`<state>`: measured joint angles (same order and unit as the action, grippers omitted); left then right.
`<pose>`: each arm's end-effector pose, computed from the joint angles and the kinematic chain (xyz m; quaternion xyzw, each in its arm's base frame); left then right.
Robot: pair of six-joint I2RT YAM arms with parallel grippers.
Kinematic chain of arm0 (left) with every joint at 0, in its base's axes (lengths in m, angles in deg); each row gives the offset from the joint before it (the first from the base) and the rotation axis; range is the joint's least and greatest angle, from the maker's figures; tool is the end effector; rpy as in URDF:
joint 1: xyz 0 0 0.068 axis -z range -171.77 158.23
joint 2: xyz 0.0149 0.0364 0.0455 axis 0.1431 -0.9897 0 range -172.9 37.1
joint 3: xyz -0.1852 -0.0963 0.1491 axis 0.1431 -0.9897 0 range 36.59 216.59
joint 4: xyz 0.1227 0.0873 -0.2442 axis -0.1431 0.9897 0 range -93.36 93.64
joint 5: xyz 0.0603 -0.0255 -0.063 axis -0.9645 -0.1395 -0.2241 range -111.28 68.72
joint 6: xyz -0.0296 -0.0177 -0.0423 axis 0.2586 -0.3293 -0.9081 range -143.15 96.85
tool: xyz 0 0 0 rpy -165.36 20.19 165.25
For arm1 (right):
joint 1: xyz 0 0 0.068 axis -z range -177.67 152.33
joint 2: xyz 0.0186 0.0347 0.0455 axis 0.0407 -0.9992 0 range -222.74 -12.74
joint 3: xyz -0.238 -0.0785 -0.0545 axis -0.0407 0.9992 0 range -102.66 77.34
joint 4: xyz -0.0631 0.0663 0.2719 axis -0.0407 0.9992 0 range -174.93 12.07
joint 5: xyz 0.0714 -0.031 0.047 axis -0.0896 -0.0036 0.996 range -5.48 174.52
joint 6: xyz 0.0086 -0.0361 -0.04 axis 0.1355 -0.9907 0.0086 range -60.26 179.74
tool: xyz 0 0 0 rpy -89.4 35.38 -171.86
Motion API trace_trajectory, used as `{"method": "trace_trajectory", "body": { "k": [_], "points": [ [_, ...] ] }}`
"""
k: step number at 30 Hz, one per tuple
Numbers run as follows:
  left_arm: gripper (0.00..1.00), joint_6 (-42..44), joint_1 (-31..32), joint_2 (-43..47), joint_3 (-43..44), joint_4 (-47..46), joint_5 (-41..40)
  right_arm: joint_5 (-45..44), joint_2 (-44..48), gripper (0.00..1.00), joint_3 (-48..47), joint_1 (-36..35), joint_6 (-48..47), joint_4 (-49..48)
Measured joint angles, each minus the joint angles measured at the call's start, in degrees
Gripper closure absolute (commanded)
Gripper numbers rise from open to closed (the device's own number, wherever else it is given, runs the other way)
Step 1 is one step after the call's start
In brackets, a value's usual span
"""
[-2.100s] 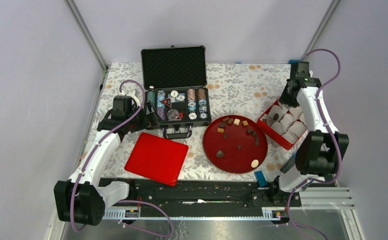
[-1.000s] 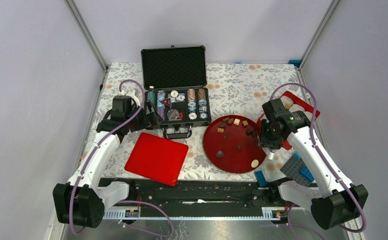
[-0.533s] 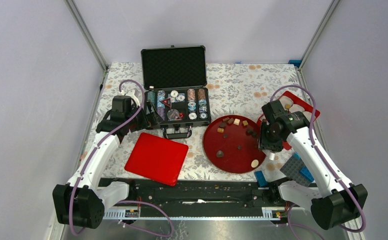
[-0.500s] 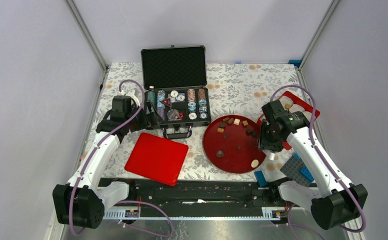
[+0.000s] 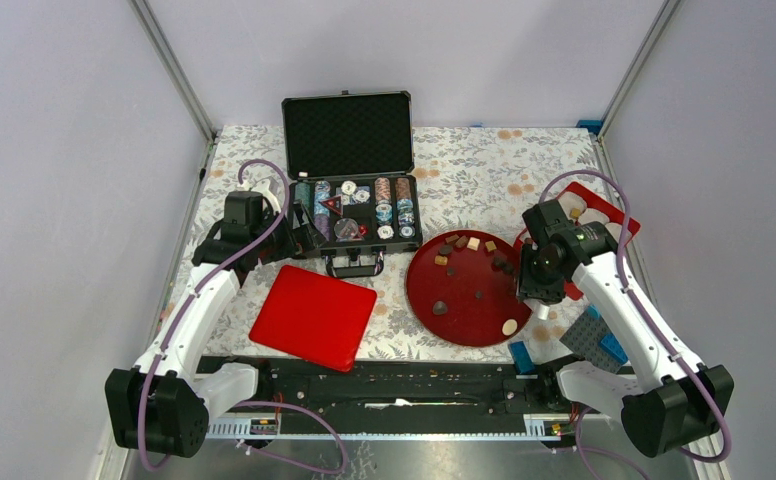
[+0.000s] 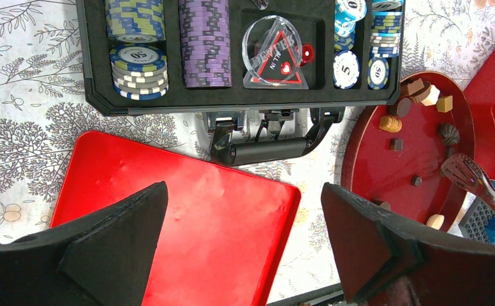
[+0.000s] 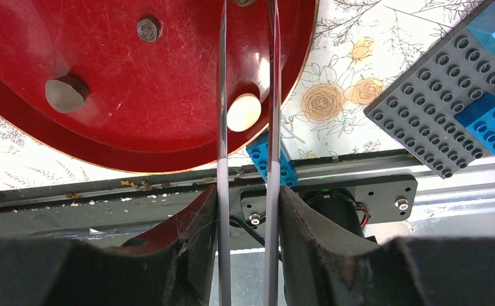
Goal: Pack the chocolate
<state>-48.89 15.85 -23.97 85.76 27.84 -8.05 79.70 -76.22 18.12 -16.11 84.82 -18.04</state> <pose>0.2556 -0.0426 0.2575 -0.0982 0.9071 -0.2148 0.3483 0.2107 0.0671 0.2696 0.0639 0.9836 0.0221 0.1673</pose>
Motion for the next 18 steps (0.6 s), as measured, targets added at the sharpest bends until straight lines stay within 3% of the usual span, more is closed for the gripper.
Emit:
{"method": "trace_trajectory", "body": {
  "k": [10, 18],
  "points": [
    [0.01, 0.0, 0.2, 0.0, 0.0, 0.0, 0.0, 0.5, -0.6, 0.74, 0.0, -0.3, -0.4, 0.0],
    [0.01, 0.0, 0.3, 0.0, 0.0, 0.0, 0.0, -0.7, -0.6, 0.76, -3.4, -0.3, -0.7, 2.4]
  ]
}}
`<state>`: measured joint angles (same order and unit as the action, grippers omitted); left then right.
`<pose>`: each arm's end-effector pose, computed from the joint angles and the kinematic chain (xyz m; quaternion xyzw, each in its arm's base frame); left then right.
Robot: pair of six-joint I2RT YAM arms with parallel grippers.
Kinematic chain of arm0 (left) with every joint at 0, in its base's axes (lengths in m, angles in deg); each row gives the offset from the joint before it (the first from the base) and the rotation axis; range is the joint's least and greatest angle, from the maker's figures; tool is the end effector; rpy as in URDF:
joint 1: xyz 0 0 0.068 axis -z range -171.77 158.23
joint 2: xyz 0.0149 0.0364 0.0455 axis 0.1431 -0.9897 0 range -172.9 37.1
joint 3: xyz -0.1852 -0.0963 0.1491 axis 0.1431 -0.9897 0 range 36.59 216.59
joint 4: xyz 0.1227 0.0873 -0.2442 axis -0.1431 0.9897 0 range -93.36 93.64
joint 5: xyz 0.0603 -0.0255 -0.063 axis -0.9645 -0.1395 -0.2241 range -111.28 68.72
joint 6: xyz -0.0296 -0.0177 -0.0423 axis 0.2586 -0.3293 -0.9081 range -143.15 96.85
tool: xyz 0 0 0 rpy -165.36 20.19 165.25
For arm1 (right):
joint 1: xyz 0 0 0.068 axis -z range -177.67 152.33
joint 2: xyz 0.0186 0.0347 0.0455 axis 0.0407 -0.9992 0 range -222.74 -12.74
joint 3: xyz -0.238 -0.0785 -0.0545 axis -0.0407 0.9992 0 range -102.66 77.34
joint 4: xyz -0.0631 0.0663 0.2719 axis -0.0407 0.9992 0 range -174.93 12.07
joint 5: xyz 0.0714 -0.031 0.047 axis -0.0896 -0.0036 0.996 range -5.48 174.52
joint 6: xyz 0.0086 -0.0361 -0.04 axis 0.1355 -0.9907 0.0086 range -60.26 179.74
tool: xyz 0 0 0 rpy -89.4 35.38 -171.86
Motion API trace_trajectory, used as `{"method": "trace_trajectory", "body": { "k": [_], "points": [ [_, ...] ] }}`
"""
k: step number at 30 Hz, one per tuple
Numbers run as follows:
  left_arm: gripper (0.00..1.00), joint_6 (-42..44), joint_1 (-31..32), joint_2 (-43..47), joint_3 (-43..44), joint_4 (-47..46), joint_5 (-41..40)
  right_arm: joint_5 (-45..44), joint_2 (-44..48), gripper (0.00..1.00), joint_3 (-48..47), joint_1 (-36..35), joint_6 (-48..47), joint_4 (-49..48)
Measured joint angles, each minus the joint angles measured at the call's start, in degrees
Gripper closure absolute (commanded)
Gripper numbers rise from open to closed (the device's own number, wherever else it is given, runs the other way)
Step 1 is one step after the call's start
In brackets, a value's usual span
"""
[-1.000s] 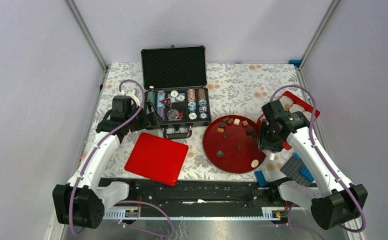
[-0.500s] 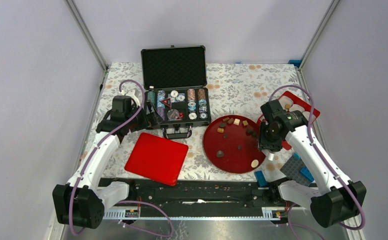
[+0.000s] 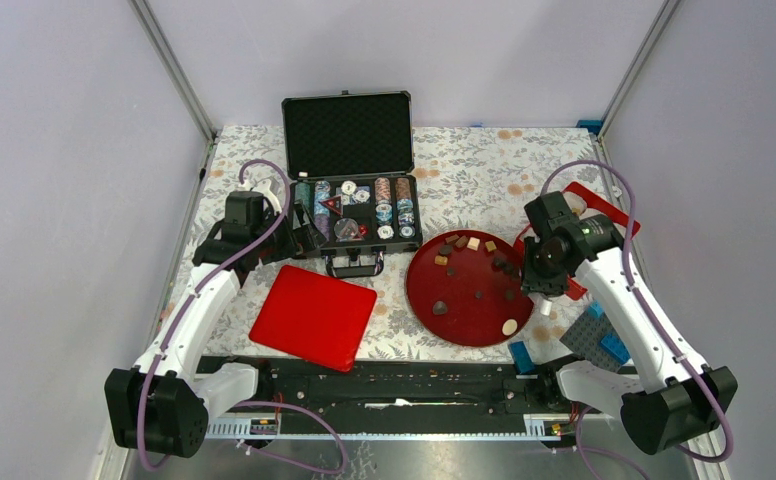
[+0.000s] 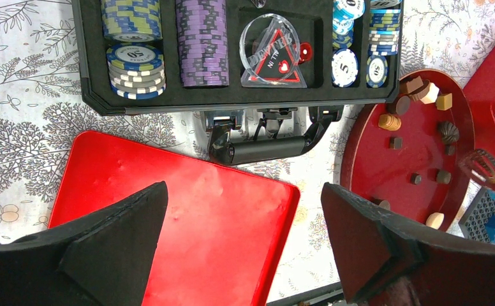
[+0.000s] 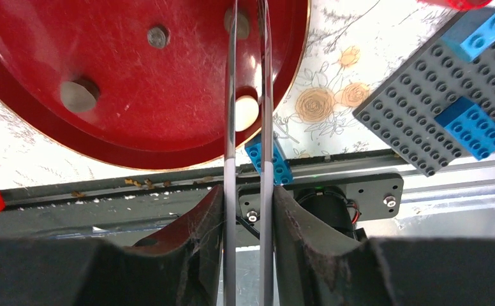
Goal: Pack the chocolate
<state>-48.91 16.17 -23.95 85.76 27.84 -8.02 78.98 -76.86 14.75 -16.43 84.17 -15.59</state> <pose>0.2553 -0.0440 0.2576 -0.0957 0.9073 -0.2161 0.3478 0.2112 0.0681 0.2842 0.0567 0.9833 0.0168 0.1718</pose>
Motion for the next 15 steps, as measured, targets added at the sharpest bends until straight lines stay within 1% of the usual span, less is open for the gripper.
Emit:
{"method": "trace_trajectory", "body": {
  "k": [7, 9, 12, 15],
  "points": [
    [0.01, 0.0, 0.1, 0.0, 0.0, 0.0, 0.0, -3.2, 0.6, 0.76, -6.0, 0.0, -0.4, 0.9],
    [0.01, 0.0, 0.1, 0.0, 0.0, 0.0, 0.0, -3.4, 0.5, 0.72, -6.5, 0.0, -0.6, 0.9],
    [0.01, 0.0, 0.1, 0.0, 0.0, 0.0, 0.0, -3.1, -0.1, 0.61, -6.5, 0.0, -0.7, 1.1],
    [0.01, 0.0, 0.2, 0.0, 0.0, 0.0, 0.0, -2.3, -0.9, 0.58, -5.7, 0.0, -0.9, 1.1]
  ]
}}
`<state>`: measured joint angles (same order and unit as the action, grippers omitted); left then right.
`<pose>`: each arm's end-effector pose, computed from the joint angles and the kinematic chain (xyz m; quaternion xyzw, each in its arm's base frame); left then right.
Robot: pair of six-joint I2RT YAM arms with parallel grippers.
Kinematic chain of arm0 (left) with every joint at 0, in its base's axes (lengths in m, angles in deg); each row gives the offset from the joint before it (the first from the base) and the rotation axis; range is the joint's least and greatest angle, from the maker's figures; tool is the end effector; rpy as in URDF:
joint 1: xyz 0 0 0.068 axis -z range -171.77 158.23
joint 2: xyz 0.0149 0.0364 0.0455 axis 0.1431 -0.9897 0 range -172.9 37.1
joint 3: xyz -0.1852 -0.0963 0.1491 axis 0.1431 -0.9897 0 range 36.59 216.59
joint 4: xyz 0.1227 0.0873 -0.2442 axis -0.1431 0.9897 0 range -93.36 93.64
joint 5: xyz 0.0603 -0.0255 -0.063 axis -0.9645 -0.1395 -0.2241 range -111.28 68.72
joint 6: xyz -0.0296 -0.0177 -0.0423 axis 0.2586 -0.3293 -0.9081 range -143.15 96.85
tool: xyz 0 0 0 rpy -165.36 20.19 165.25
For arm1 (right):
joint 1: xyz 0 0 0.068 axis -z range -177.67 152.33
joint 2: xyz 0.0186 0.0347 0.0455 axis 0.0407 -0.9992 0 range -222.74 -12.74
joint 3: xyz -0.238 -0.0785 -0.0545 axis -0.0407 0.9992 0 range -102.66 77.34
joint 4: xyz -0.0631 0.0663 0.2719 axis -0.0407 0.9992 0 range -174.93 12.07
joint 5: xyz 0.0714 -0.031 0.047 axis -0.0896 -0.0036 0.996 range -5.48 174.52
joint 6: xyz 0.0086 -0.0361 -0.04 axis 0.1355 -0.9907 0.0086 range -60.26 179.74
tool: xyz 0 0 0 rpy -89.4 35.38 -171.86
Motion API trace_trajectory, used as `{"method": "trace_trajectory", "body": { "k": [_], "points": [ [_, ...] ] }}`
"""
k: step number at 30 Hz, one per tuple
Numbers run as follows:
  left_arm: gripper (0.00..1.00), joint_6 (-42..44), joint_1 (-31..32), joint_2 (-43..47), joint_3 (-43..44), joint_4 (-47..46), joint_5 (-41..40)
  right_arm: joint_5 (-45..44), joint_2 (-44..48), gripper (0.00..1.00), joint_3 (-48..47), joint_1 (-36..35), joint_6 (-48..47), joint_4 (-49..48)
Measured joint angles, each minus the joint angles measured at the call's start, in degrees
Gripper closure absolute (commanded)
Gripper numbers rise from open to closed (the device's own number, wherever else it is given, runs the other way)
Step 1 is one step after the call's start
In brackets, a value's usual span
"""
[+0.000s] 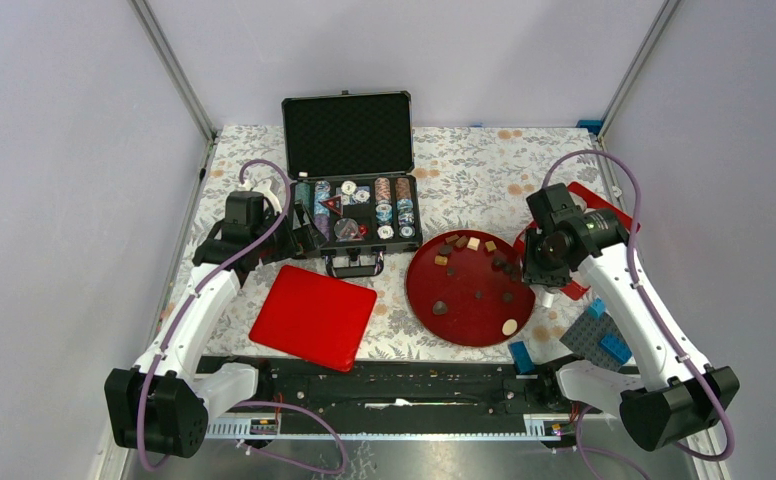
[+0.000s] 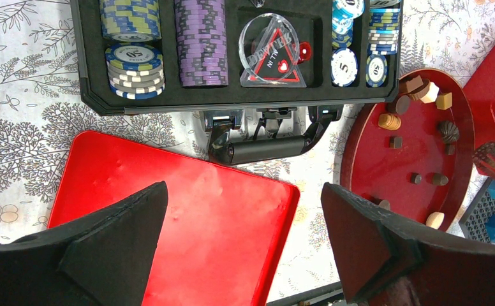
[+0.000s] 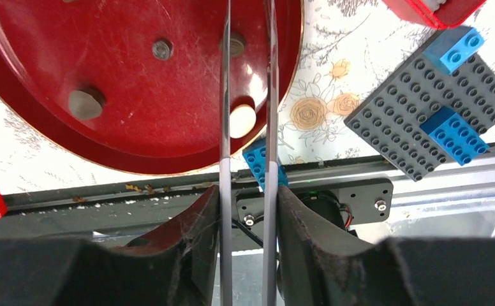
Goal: Pack the chocolate
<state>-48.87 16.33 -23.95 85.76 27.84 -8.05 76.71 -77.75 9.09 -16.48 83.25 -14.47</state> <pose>0.2551 -0.0447 0.2576 -0.0942 0.9075 -0.2162 0.3476 0.2160 0.0684 0.3110 0.0535 0.9767 0.0089 0.2078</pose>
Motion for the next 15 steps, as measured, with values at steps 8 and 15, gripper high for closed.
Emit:
{"method": "trace_trajectory", "body": {
  "k": [8, 15],
  "points": [
    [0.01, 0.0, 0.1, -0.2, 0.0, 0.0, 0.0, 3.0, -0.3, 0.55, 3.8, 0.0, -0.3, 1.0],
    [0.01, 0.0, 0.1, -0.2, 0.0, 0.0, 0.0, 6.0, -0.8, 0.54, 3.9, 0.0, -0.7, 1.0]
  ]
}}
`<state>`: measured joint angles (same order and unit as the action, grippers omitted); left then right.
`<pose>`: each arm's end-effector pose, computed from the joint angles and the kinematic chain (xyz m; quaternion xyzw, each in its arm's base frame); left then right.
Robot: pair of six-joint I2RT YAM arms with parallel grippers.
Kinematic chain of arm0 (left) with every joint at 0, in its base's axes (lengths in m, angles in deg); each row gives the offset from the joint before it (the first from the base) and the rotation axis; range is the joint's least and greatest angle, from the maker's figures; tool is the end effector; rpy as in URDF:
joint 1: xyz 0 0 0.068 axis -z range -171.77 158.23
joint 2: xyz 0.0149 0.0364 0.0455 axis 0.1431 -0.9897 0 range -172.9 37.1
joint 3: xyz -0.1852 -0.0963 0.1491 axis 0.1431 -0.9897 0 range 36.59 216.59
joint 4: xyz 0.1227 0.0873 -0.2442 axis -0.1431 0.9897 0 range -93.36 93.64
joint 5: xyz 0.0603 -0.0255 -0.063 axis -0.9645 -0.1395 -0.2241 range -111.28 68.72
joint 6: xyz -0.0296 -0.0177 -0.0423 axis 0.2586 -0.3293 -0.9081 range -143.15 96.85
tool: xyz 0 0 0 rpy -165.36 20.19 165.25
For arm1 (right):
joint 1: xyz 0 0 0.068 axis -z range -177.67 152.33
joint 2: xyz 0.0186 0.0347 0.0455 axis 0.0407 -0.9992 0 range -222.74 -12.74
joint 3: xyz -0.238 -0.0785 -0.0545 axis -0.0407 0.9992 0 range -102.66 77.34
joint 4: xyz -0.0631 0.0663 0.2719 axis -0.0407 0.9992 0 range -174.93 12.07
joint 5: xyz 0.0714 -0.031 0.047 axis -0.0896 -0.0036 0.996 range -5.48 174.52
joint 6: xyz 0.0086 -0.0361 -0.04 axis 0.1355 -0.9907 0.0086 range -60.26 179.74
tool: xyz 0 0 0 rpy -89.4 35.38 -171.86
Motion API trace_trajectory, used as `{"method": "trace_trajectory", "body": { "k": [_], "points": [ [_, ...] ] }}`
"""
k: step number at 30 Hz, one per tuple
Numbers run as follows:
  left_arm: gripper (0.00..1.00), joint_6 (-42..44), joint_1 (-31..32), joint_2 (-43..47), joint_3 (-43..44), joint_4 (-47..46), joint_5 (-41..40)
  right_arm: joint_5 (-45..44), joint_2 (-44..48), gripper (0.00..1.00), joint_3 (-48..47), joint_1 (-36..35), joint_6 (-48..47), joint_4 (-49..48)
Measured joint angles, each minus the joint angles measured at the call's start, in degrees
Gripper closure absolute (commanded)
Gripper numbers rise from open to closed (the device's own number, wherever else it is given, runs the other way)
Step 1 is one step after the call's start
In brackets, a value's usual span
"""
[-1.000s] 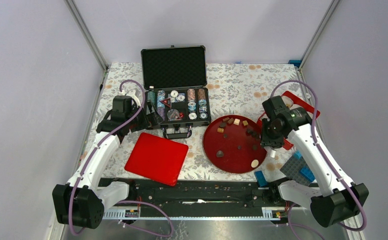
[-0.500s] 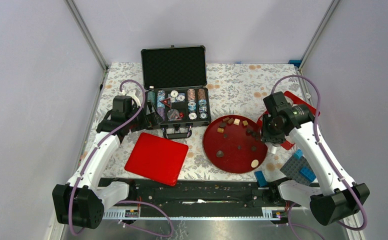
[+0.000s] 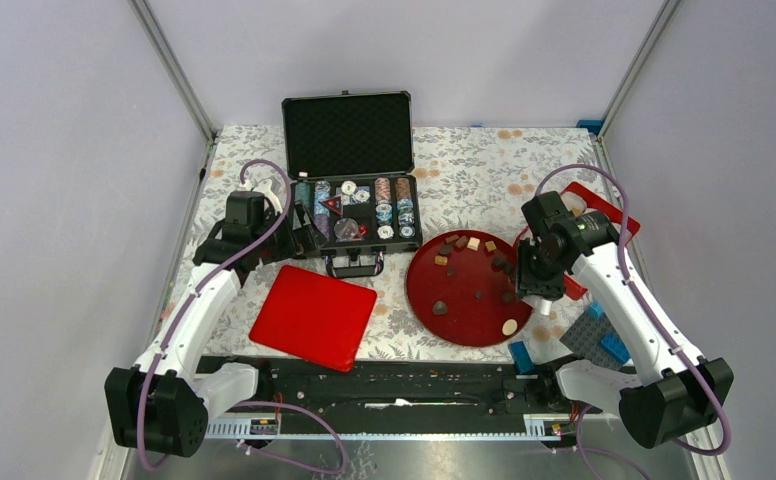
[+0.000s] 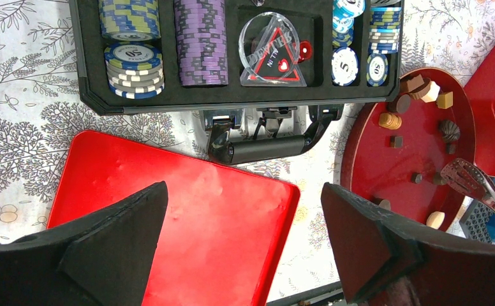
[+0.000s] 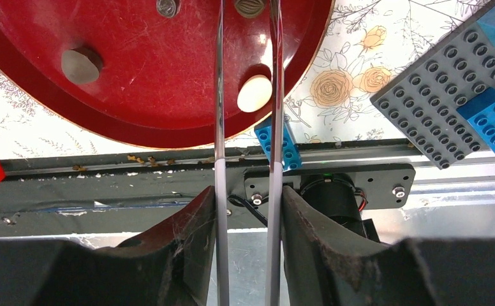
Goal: Pack the chocolate
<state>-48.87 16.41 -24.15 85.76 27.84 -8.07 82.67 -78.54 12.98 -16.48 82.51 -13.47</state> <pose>0.2556 -0.0451 0.2568 -0.0939 0.9082 -0.2159 0.3460 0.2130 0.0714 0.2863 0.0365 0.9881 0.0379 0.1446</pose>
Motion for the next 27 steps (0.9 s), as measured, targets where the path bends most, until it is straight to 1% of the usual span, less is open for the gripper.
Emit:
{"method": "trace_trajectory", "body": {
  "k": [12, 17, 22, 27],
  "points": [
    [0.01, 0.0, 0.0, 0.0, 0.0, 0.0, 0.0, 2.0, -0.7, 0.53, 0.4, -0.8, 0.0, 0.0],
    [0.01, 0.0, 0.0, -0.1, 0.0, 0.0, 0.0, 1.7, -1.1, 0.54, 0.4, -1.7, 0.2, 0.0],
    [0.01, 0.0, 0.1, -0.5, 0.0, 0.0, 0.0, 0.2, -3.3, 0.56, 0.4, -4.7, 0.7, 0.2],
    [0.01, 0.0, 0.1, -0.5, 0.0, 0.0, 0.0, -0.7, -4.2, 0.59, 0.4, -5.9, 1.0, 0.5]
  ]
}}
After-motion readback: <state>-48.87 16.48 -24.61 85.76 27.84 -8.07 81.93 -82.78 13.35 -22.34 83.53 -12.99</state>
